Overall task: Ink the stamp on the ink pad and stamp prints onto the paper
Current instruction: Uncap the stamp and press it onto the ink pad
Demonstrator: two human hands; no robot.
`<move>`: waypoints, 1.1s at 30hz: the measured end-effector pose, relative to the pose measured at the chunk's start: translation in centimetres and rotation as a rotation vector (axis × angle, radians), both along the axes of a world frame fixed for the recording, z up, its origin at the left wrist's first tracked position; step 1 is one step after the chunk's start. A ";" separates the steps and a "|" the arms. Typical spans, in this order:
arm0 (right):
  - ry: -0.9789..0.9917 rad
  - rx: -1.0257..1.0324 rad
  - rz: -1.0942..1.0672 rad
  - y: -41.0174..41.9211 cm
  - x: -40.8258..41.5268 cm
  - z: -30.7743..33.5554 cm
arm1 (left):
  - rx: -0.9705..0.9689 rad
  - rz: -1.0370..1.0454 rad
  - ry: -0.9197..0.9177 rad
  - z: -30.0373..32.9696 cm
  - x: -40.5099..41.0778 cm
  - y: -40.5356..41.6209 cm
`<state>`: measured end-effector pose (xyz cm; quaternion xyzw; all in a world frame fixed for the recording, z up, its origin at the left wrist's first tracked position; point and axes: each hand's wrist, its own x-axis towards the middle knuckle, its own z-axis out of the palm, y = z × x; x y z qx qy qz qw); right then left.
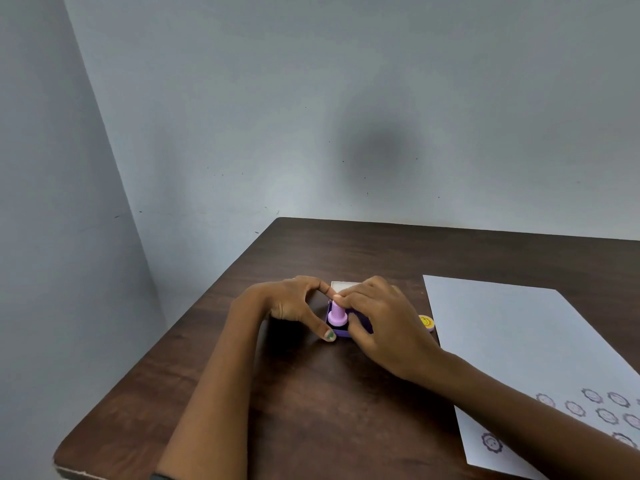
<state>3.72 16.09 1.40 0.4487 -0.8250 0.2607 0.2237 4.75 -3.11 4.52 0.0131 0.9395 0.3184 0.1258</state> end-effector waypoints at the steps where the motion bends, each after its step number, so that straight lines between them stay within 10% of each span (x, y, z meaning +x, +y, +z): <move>1: 0.009 0.023 0.003 0.1 0.1 0.0 | 0.008 0.002 0.001 0.0 0.0 0.0; 33: 0.029 0.106 -0.067 0.6 0.3 0.0 | 0.037 -0.008 0.003 0.2 0.3 0.1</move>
